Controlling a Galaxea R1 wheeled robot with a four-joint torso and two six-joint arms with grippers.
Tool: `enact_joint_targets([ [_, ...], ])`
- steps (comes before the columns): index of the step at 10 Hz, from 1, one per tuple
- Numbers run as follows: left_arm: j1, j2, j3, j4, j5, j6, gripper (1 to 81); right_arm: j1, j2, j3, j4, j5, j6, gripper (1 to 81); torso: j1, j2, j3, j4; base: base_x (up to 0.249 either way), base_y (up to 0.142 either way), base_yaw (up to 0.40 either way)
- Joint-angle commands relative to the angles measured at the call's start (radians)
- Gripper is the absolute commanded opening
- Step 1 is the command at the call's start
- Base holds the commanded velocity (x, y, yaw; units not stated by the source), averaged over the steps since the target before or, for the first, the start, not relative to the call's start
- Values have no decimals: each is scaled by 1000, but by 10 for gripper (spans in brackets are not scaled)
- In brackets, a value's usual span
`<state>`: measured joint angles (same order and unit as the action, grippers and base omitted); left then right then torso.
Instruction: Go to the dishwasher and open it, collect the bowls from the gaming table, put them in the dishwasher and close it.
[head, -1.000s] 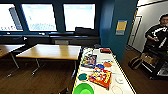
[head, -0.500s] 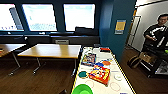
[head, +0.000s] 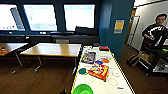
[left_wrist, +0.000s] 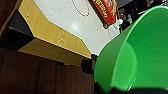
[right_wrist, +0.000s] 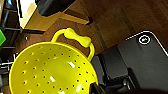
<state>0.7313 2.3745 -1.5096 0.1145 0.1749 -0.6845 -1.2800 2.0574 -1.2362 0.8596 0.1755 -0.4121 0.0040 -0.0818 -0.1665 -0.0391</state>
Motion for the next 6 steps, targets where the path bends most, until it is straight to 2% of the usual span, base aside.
enact_joint_targets([
  [1,-125,-21,31,11,0,2,10,67,-37,25,-20,-80,-7,10,0,0,0,0,-148,0,0],
  [4,-86,-32,26,24,-3,2,10,66,-15,-14,-20,-82,-7,10,0,0,0,0,-152,0,0],
  [6,-37,-30,8,25,-12,15,10,64,47,-98,-20,-91,-5,10,1,0,0,0,-182,0,0],
])
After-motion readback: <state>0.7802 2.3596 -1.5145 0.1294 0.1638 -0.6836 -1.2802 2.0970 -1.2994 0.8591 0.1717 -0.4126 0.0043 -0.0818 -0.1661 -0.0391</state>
